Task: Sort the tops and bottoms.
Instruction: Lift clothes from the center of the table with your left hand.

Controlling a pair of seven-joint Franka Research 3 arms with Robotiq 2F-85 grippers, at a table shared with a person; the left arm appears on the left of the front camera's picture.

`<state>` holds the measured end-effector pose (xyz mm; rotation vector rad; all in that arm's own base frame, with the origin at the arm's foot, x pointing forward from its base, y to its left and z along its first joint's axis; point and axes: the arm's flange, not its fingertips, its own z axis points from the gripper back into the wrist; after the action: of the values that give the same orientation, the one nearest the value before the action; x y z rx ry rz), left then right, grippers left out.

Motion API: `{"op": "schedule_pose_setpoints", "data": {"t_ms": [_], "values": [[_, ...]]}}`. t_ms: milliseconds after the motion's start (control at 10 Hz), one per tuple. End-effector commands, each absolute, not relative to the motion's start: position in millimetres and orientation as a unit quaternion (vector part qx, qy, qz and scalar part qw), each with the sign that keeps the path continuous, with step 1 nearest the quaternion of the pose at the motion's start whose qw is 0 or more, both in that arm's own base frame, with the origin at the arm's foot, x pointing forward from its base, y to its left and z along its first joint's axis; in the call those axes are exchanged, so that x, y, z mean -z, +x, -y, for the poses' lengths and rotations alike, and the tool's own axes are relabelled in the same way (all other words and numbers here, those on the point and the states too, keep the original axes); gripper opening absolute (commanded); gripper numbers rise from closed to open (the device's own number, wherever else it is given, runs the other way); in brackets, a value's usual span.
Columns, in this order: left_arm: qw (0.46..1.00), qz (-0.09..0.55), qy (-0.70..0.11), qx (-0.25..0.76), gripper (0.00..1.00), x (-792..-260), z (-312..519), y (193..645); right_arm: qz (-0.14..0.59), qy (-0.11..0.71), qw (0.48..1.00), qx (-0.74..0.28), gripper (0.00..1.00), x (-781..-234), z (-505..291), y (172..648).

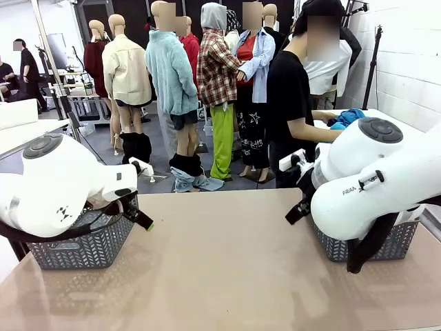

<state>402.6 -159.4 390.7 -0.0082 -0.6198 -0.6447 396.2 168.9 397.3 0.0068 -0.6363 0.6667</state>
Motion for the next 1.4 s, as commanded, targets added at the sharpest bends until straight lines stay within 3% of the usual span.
{"op": "schedule_pose_setpoints", "data": {"t_ms": [0,200,500,1000,1300], "values": [[0.867,0.371,0.020,0.332,1.00,-431,157,393,0.375,-0.026,0.879,-0.294,1.00,-444,-169,387],[0.843,0.426,0.062,0.323,1.00,-486,139,382,0.432,-0.057,0.868,-0.237,1.00,-494,-136,376],[0.878,0.403,0.092,0.242,1.00,-530,63,378,0.472,-0.079,0.874,-0.081,1.00,-521,-27,350],[0.920,0.367,0.117,0.071,1.00,-538,-73,364,0.459,-0.038,0.877,0.141,1.00,-452,118,304],[0.943,0.313,0.106,0.033,1.00,-503,-120,376,0.405,-0.019,0.886,0.226,1.00,-393,157,297]]}}
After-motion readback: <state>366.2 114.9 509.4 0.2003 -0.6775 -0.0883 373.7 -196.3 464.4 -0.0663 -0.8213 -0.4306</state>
